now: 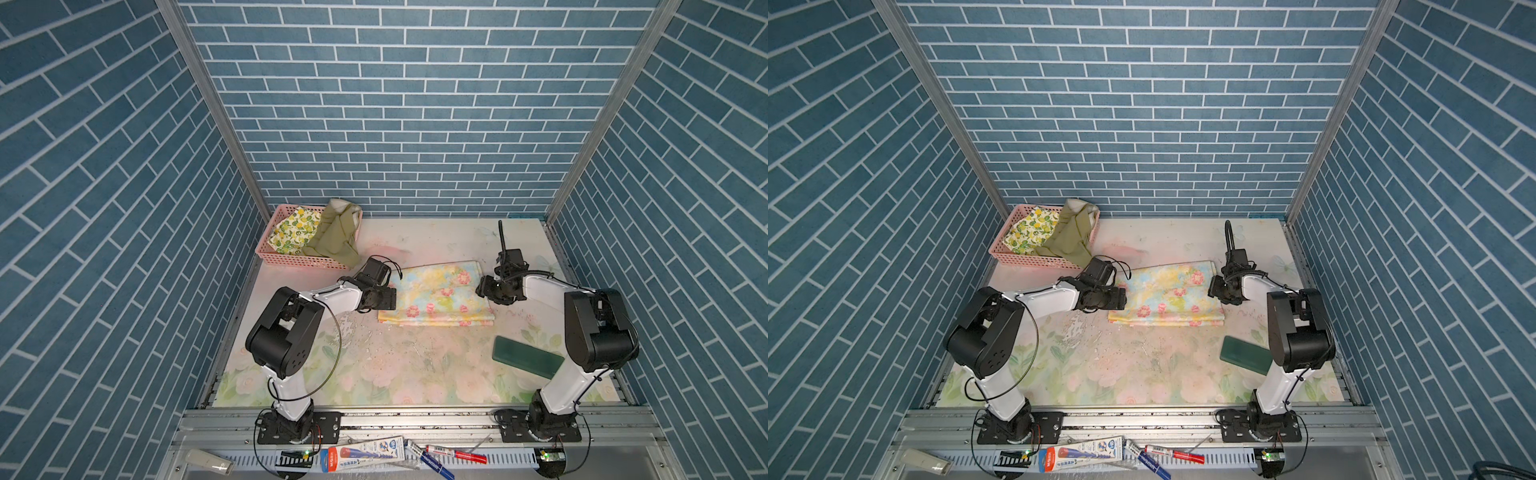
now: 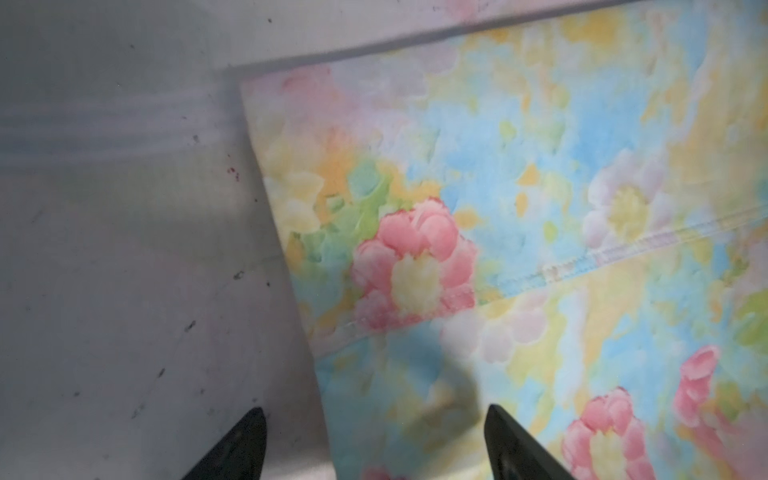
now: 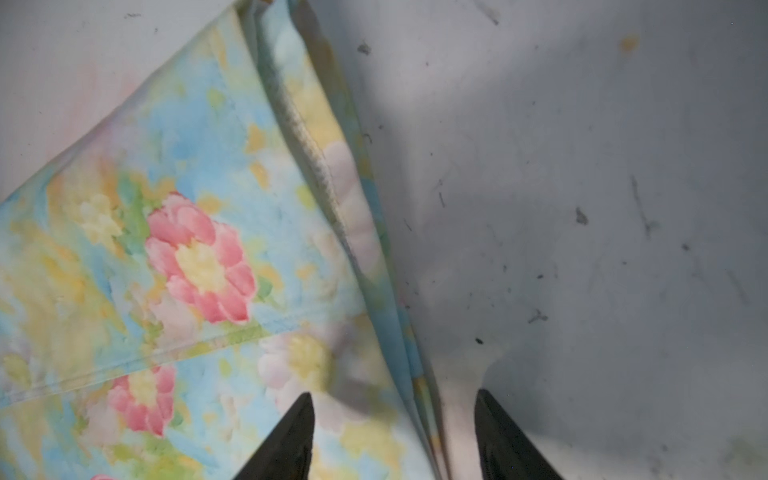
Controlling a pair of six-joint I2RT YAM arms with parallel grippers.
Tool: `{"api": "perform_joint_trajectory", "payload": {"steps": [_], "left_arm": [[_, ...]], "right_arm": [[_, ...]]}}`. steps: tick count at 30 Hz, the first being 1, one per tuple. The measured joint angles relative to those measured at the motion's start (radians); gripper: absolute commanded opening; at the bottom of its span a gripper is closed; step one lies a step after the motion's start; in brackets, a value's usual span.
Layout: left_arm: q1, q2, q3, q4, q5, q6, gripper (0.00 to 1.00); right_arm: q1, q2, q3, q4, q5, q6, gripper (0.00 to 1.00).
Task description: Fold and stack the skirts
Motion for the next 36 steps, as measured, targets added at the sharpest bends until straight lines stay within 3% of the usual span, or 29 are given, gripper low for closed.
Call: {"api": "perform_joint_trajectory", "payload": {"steps": [4,6,8,11,19,28,36], "left_arm": [[0.002,0.027,0.026,0.014,0.016,-0.01,0.72],[0.002,0.039,0.034,0.027,0.027,-0.025,0.54],[0.002,0.053,0.039,0.043,0.035,-0.032,0.24],[0.007,0.076,0.047,0.06,0.042,-0.04,0.0],[0.008,0.082,0.069,0.044,0.043,-0.039,0.0],[0.007,0.015,0.134,-0.11,-0.014,0.015,0.0],[0.007,-0.06,0.216,-0.205,-0.056,0.072,0.0]], "right_arm": [[0.0,0.002,0.0,0.005,-0.003,-0.004,0.6],[0.0,0.007,0.0,0.012,-0.006,-0.004,0.59],[0.0,0.011,0.0,0.031,-0.013,-0.004,0.59],[0.0,0.014,-0.002,0.047,-0.021,-0.004,0.58],[-0.002,0.014,-0.01,0.066,-0.029,-0.003,0.58],[0.007,0.014,-0.025,0.107,-0.047,0.005,0.56],[0.076,0.01,-0.048,0.152,-0.046,0.033,0.48]]}}
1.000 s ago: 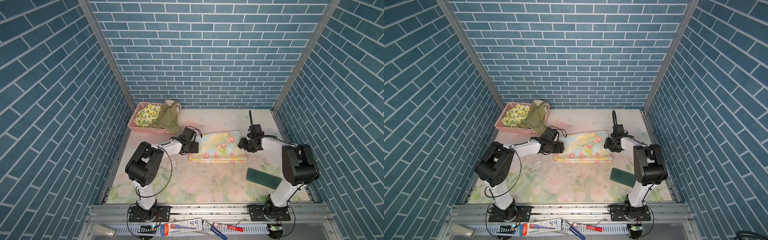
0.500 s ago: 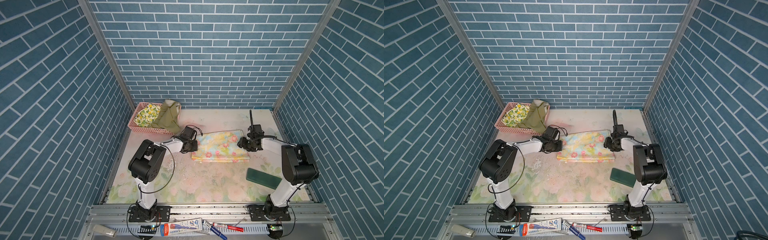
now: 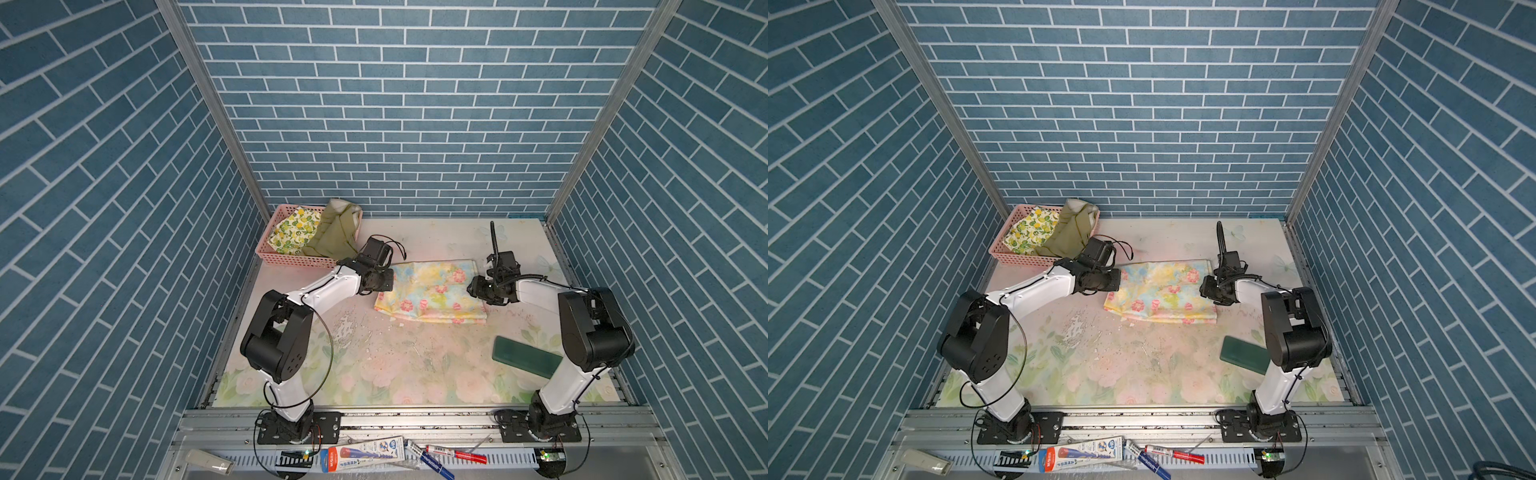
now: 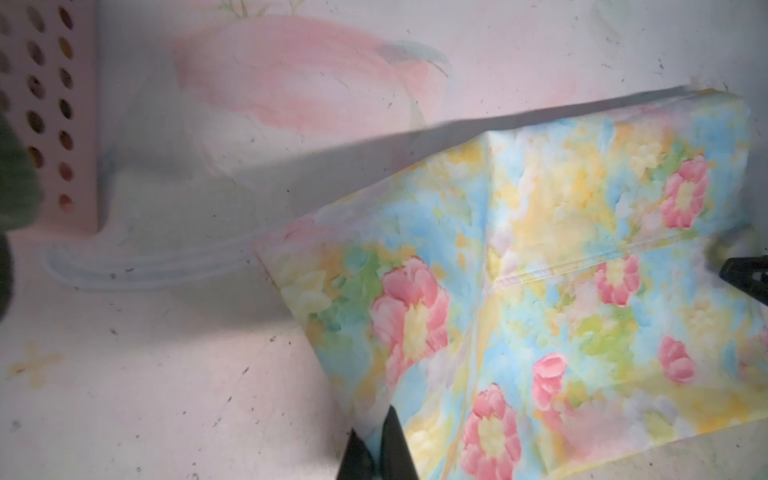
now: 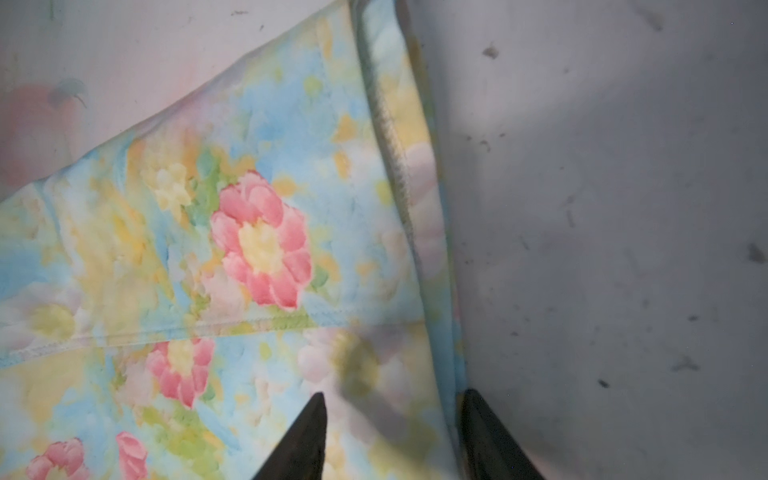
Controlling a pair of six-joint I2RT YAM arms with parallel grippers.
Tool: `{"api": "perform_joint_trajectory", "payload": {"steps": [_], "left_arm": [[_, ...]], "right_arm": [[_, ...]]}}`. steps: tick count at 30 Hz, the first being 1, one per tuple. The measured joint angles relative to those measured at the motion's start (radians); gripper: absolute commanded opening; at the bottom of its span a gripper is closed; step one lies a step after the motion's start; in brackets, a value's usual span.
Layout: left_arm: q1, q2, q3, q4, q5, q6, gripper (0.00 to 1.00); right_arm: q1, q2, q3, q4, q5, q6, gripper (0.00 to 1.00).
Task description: Fold and stack the skirts
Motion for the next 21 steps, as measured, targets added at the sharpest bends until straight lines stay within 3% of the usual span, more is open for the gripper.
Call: {"api": "perform_joint_trajectory", "payload": {"steps": [12,21], "left_arm": [[-0.014,-0.029,0.098,-0.103,-0.05,0.05,0.0],[-0.102,0.046,0.244,-0.153,-0.079,0.06,0.0]], "right_arm": [[0.094,-0.011,-0.058,0.113,0.019,0.104,0.41],[0.135,0.009,-0.084,0.224,0.019,0.175,0.36]]}}
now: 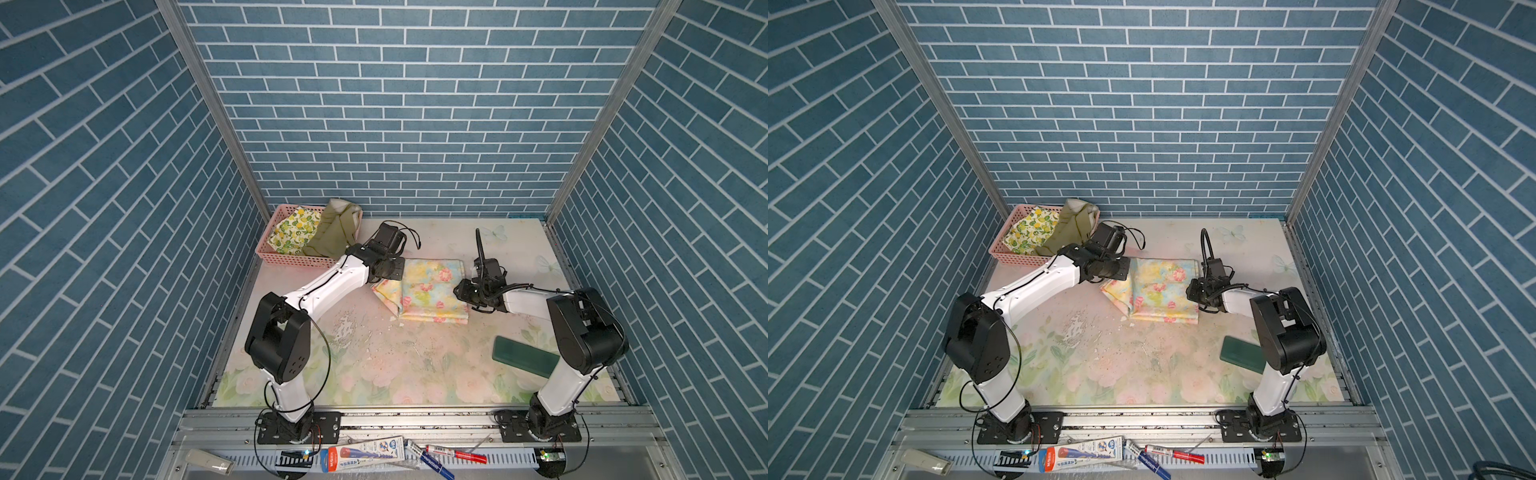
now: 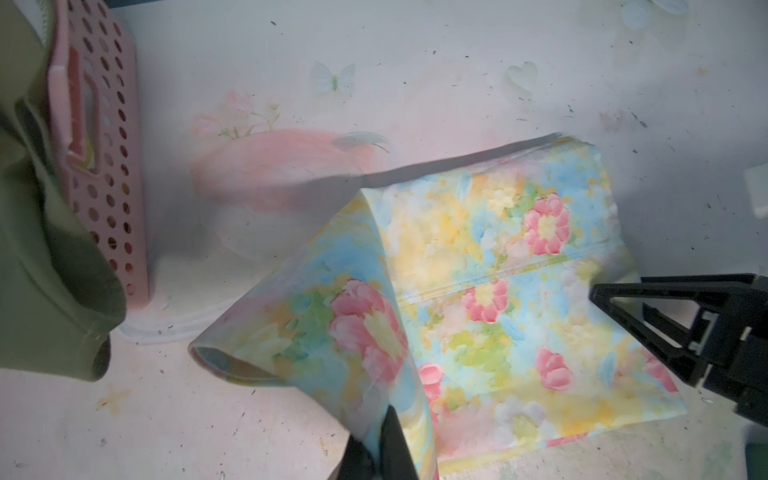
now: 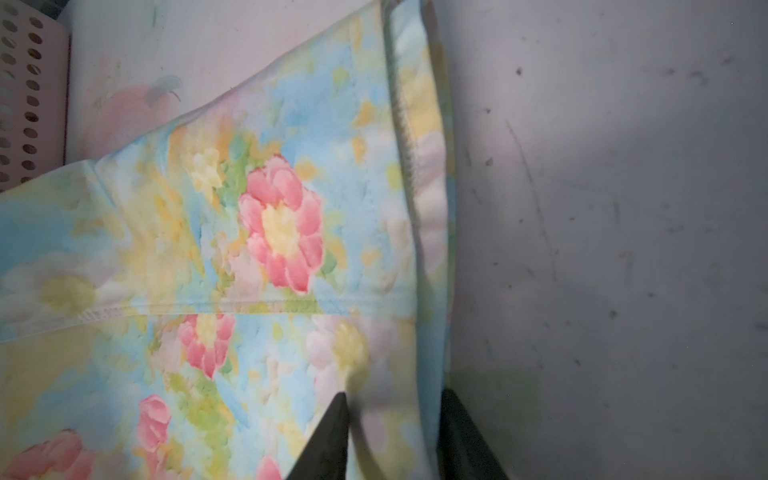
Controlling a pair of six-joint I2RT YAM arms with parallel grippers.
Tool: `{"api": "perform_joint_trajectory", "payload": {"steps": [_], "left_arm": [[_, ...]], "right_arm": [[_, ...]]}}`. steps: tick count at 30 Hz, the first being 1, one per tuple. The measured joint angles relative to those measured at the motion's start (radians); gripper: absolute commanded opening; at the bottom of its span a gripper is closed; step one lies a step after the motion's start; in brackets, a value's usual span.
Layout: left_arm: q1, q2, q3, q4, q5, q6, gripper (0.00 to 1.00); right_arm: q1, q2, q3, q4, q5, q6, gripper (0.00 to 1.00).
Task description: Fold and stack the skirts
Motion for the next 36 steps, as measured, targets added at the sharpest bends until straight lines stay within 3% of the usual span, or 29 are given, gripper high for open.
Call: {"api": "perform_joint_trajectory", "payload": {"steps": [5,11,20,27,36], "left_arm": [[-0.064,0.077,0.088,-0.018,-0.009,0.01,0.0],[-0.077,0.066,0.057,-0.026,-0.02,0.011,0.0],[0.046,-0.163,-0.226,0.051,0.003,-0.036,0.0],[0.099,-0.259,-0.442,0.129,0.035,-0.088,0.0],[0.161,-0.347,-0.667,0.214,0.051,-0.138,0.0]], "right_arm": [[0.038,0.021,-0.001,0.056,0.006,0.034,0.34],[0.047,0.024,-0.008,0.079,0.018,0.048,0.33],[0.043,-0.019,-0.006,-0.038,0.062,0.005,0.33],[0.023,-0.074,-0.003,-0.199,0.097,-0.069,0.34],[0.01,-0.131,-0.003,-0.347,0.088,-0.14,0.44]]}}
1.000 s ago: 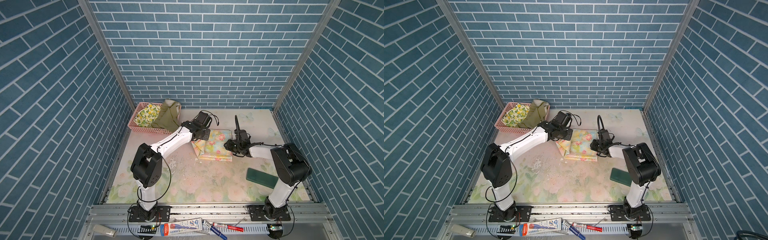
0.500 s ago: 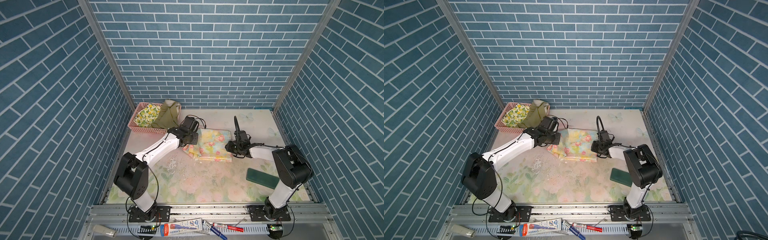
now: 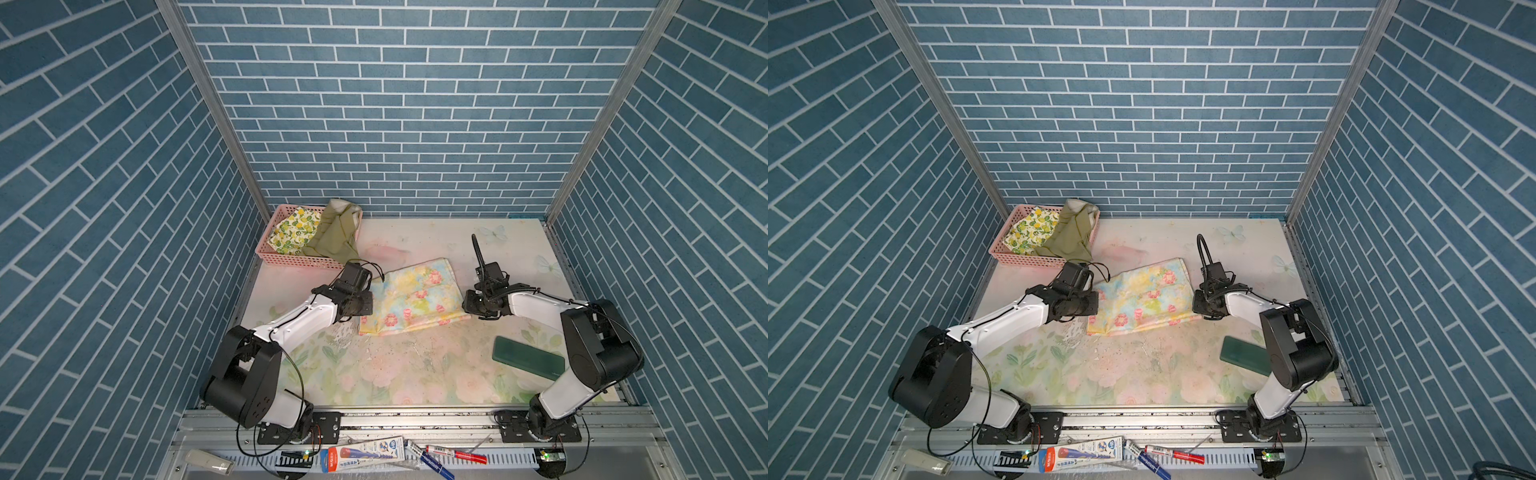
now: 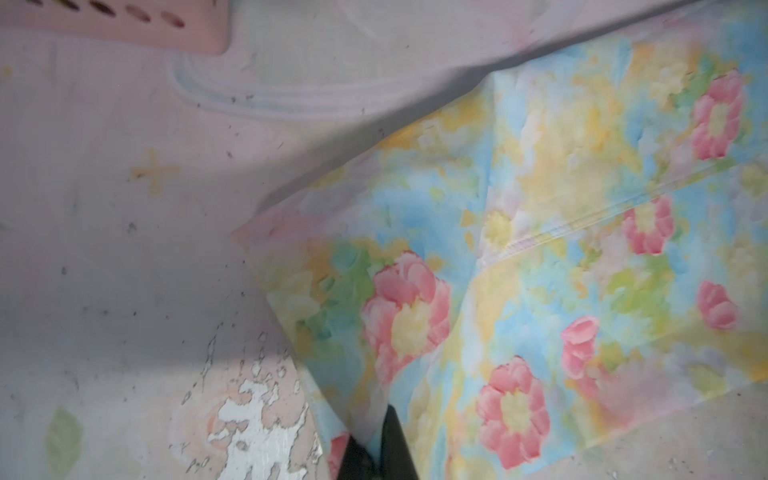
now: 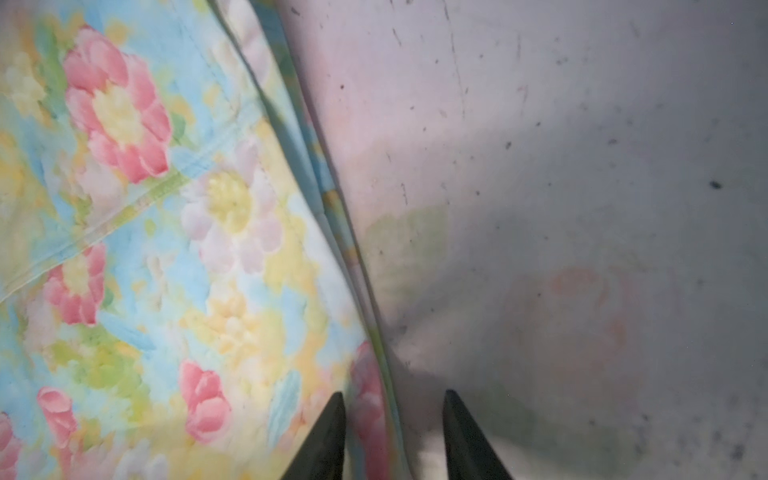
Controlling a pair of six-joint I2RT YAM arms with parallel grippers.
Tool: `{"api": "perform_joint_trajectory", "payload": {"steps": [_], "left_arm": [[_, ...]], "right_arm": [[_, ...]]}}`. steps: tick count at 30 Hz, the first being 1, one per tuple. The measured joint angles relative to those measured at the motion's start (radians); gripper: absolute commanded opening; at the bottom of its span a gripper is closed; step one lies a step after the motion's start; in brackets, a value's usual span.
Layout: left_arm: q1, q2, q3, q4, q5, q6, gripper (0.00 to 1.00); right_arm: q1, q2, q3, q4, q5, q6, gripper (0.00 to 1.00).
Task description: Fold and stack the skirts
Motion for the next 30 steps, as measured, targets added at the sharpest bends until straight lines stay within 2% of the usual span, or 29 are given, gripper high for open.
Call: {"api": "perform_joint_trajectory", "payload": {"steps": [2,5,7,11,17,25,30], "left_arm": [[0.021,-0.018,-0.052,0.021,0.002,-0.014,0.04],[0.053,-0.029,-0.119,0.054,0.003,-0.039,0.43],[0.072,-0.031,-0.157,0.077,0.006,-0.061,0.59],[0.095,-0.037,-0.201,0.108,0.026,-0.095,0.75],[0.12,-0.029,-0.209,0.18,0.097,-0.128,0.76],[0.138,0.057,-0.192,0.343,0.187,-0.146,0.7],[0.143,0.103,-0.176,0.401,0.217,-0.14,0.69]], "right_arm": [[0.0,-0.011,0.0,-0.013,-0.004,-0.012,0.46],[0.0,-0.013,0.005,-0.027,-0.011,-0.025,0.5],[0.0,-0.013,0.012,-0.034,-0.015,-0.034,0.53],[0.0,-0.013,0.04,-0.04,-0.023,-0.05,0.55],[0.0,-0.008,0.069,-0.033,-0.033,-0.06,0.55],[0.0,0.071,0.105,-0.026,-0.048,-0.074,0.55],[0.0,0.124,0.129,0.015,-0.061,-0.075,0.55]]}}
